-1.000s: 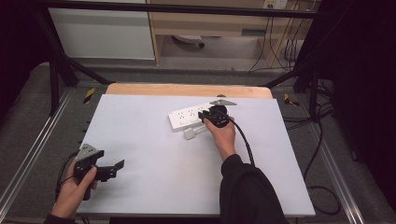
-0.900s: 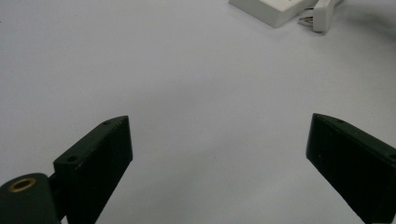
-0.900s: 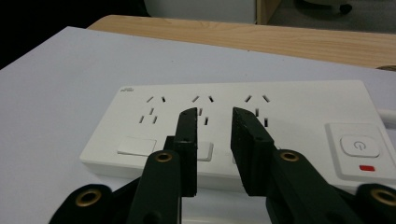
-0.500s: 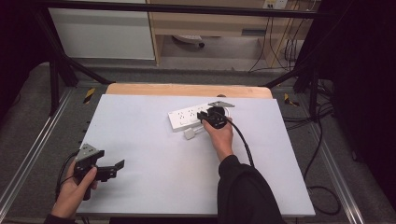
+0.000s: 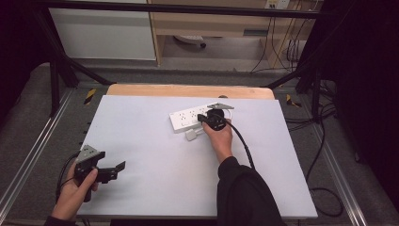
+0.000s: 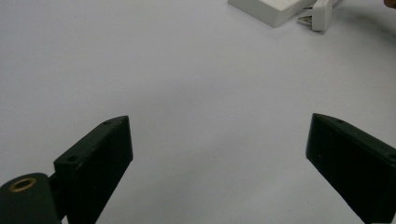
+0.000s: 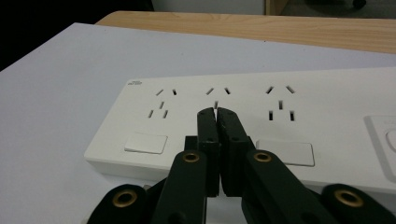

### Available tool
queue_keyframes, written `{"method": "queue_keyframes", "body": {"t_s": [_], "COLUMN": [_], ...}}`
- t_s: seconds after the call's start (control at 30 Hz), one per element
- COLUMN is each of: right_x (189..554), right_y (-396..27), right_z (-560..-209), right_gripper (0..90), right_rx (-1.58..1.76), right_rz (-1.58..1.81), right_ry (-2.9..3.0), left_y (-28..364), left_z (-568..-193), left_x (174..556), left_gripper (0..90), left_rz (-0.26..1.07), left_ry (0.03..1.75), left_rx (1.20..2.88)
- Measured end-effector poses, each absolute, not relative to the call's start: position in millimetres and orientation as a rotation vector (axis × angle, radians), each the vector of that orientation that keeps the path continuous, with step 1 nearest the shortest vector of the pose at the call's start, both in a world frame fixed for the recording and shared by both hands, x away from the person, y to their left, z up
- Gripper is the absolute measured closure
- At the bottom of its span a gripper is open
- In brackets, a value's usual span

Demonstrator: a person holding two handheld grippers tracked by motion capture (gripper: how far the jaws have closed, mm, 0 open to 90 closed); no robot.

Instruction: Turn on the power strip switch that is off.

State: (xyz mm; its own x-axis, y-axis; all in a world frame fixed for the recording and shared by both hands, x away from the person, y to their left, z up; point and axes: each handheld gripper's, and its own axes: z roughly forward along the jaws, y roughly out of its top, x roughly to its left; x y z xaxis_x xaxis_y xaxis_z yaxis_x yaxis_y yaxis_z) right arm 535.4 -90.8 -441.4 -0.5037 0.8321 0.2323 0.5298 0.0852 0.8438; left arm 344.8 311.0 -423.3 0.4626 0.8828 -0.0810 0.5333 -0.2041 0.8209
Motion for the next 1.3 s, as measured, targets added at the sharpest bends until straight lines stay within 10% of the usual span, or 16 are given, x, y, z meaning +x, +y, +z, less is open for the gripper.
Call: {"method": "queue_keyframes", "body": {"t_s": [1.3], "right_x": [538.9], "right_y": [-87.6], "right_z": [-448.4], "right_gripper": [90.0], "right_rx": [1.331], "right_rz": [1.315], "right_ry": [2.046], "left_y": [310.2], "left_z": [-424.2], "left_x": [345.3], "left_gripper": [7.5], "left_rz": [0.521], "left_ry": [1.196], "left_rx": [1.892]}}
